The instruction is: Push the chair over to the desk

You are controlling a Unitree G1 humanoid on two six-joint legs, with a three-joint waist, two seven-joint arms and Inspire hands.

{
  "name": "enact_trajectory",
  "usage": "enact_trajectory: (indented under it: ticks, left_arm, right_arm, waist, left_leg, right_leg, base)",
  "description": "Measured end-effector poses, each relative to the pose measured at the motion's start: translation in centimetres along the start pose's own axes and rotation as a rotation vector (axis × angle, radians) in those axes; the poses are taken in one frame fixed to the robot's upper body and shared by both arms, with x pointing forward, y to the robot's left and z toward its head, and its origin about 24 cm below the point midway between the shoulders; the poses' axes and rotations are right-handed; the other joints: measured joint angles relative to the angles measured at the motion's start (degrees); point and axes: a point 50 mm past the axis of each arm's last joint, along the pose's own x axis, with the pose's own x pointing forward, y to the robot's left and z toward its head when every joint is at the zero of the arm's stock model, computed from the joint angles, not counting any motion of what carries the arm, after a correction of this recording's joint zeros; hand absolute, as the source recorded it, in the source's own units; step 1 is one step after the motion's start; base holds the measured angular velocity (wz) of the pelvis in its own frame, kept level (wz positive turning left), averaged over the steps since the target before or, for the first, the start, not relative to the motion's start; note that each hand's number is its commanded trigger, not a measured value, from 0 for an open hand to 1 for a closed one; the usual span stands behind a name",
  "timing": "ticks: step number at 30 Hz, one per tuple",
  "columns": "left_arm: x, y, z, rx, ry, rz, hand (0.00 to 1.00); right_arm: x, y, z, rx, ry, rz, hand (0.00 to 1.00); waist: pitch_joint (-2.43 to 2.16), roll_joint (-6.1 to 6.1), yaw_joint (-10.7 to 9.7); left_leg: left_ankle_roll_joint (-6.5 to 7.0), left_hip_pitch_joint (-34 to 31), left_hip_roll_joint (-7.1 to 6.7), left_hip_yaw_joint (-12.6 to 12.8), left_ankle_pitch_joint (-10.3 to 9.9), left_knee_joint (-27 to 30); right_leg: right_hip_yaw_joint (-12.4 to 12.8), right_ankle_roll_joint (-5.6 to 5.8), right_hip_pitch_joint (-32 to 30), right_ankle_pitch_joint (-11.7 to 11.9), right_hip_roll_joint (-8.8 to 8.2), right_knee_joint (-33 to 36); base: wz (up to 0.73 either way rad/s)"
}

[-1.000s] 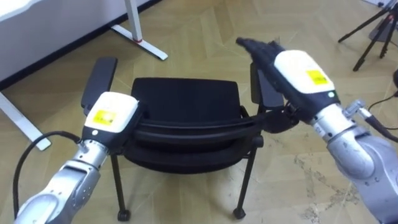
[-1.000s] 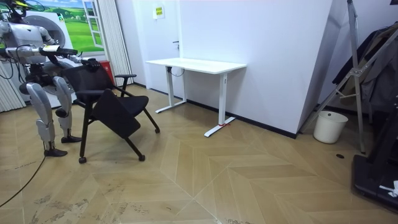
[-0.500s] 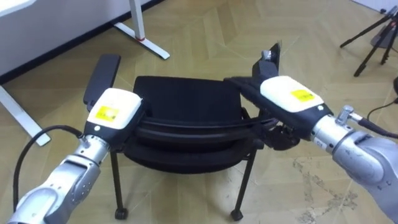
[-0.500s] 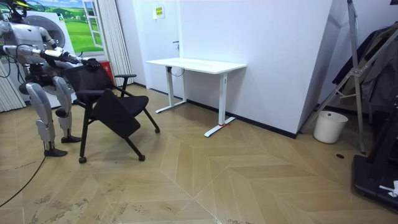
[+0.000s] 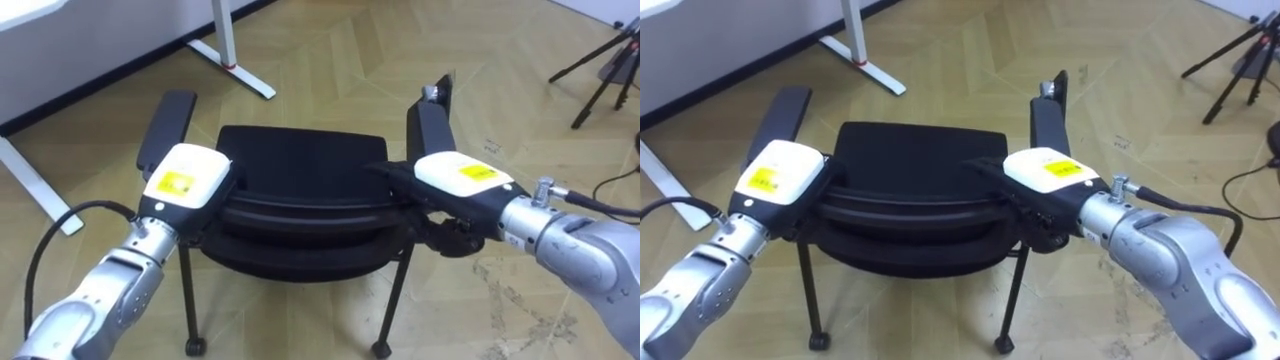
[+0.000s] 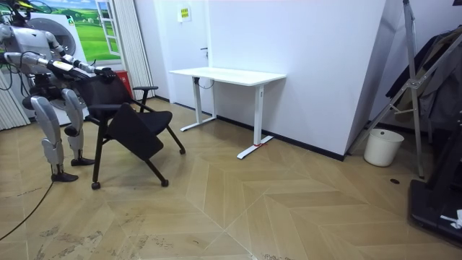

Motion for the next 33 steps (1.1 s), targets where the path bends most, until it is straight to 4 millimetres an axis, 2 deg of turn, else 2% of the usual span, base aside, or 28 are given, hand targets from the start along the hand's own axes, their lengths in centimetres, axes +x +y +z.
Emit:
enact_trajectory:
  ticks: [9, 14, 23, 28, 33]
  left_arm:
    - [0.0, -0.5, 0.3, -0.012, 0.009, -0.015, 1.0]
    - [-0.1, -0.7, 0.2, -0.012, 0.032, -0.022, 1.0]
    - [-0.2, -1.1, 0.3, -0.029, 0.069, -0.028, 1.0]
    - [-0.2, -1.3, 0.3, -0.034, 0.078, -0.032, 1.0]
    - [-0.1, -1.4, 0.4, -0.039, 0.089, -0.028, 1.0]
  right_arm:
    - [0.6, 1.6, -0.5, 0.02, 0.035, 0.035, 0.0]
    - [1.2, 2.1, -0.5, 0.05, 0.05, -0.007, 0.0]
    - [2.0, 2.8, -0.6, 0.078, 0.064, -0.079, 0.0]
    - [2.3, 3.2, -0.6, 0.108, 0.073, -0.112, 0.0]
    - [2.6, 3.5, -0.7, 0.127, 0.079, -0.145, 0.0]
  waist:
    - [-0.14, 0.7, -0.32]
    - [0.09, 1.34, -0.98]
    - [0.03, 2.38, -2.04]
    - [0.05, 2.49, -2.11]
    - [0.03, 2.76, -2.54]
  left_leg:
    - [-0.01, 0.12, -0.01, -0.44, -0.01, 0.18]
    - [-0.19, -0.23, 0.06, -1.14, -0.12, 0.35]
    - [-0.22, -0.74, 0.07, -2.04, -0.09, 1.16]
    - [-0.23, -0.74, 0.11, -2.33, -0.09, 1.14]
    - [-0.24, -1.2, 0.04, -3.54, -0.09, 1.47]
  right_leg:
    - [-1.41, -0.09, 0.63, 0.09, -0.16, -0.25]
    - [-2.21, -0.23, 0.76, 0.34, -0.08, -0.25]
    - [-2.74, -0.38, 0.82, 0.76, -0.03, -0.28]
    - [-3.1, -0.43, 1.1, 0.82, -0.02, -0.28]
    - [-4.72, -0.44, 1.29, 0.82, -0.16, -0.38]
  base:
    - [0.02]
    - [0.02]
    - [0.0]
    - [0.02]
    - [0.11]
